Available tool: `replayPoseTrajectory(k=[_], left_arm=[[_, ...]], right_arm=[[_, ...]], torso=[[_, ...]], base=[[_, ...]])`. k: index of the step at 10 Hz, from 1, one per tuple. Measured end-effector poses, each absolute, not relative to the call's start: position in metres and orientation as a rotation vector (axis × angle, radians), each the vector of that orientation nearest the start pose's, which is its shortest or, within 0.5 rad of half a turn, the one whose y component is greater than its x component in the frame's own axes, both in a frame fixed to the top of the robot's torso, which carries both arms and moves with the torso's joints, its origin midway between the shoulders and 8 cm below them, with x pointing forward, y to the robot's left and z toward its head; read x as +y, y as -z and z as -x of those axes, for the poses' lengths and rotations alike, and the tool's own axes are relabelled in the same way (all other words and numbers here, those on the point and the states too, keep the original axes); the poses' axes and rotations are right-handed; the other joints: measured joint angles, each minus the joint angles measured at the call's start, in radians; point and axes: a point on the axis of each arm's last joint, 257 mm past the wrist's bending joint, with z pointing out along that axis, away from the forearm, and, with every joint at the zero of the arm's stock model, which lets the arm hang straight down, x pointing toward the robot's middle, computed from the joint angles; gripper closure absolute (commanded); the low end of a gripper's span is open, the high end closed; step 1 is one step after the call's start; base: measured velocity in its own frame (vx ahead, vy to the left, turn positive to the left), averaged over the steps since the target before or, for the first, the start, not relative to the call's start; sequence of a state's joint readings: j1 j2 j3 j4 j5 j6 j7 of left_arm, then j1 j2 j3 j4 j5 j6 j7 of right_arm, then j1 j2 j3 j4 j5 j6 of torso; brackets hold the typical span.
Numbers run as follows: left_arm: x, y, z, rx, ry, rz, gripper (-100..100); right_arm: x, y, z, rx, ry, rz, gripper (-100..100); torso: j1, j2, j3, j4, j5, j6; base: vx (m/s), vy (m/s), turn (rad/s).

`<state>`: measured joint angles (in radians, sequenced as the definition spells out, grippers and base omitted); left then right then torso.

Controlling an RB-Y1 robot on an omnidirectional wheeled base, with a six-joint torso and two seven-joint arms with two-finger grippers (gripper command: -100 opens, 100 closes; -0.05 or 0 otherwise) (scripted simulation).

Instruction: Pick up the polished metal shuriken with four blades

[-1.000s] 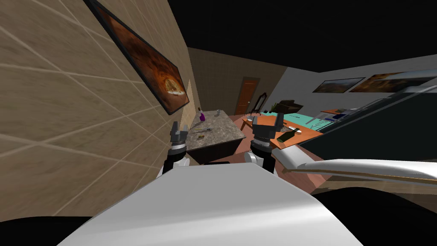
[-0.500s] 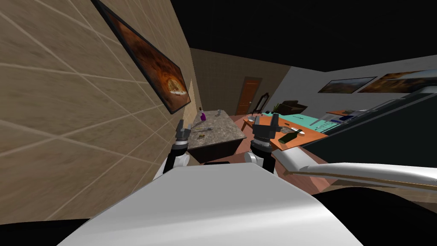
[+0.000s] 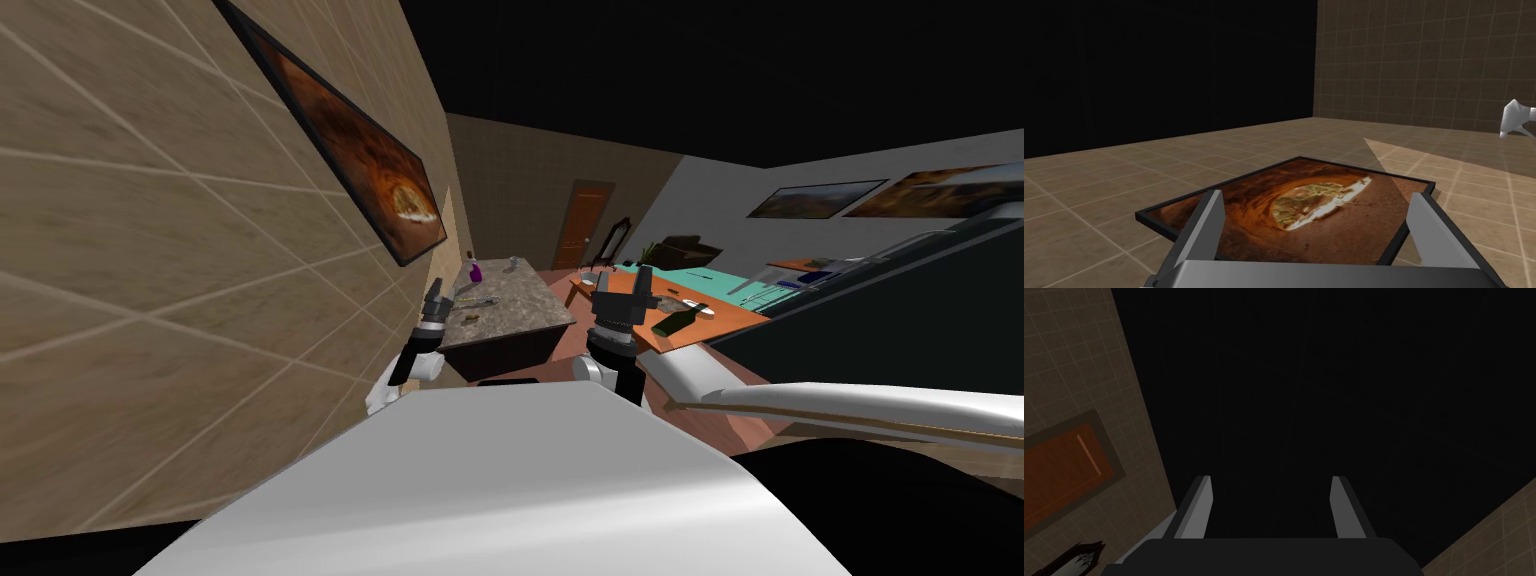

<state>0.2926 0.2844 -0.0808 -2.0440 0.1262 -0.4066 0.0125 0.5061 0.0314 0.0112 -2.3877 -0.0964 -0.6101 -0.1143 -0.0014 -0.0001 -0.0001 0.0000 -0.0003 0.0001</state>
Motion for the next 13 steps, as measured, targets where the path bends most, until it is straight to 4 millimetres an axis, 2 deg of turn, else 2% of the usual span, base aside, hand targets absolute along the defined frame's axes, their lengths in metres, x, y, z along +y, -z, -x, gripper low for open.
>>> replayPoseTrajectory(k=[3,7,13], left_arm=[[0.238,0.053,-0.451,0.995,1.435,0.681,-100],[0.251,0.077,-0.486,1.105,1.401,0.736,-100],[0.282,0.121,-0.532,1.269,1.298,0.851,-100]], right_arm=[[-0.285,-0.087,-0.296,0.347,-1.518,-0.594,0],[-0.285,-0.087,-0.296,0.347,-1.518,-0.594,0],[-0.285,-0.087,-0.296,0.347,-1.518,-0.594,0]], torso=[[-0.001,0.000,0.000,0.000,0.000,0.000],[0.000,0.000,0.000,0.000,0.000,0.000],[0.000,0.000,0.000,0.000,0.000,0.000]], base=[[-0.010,-0.034,0.013],[-0.003,-0.029,0.010],[-0.004,-0.027,0.003]])
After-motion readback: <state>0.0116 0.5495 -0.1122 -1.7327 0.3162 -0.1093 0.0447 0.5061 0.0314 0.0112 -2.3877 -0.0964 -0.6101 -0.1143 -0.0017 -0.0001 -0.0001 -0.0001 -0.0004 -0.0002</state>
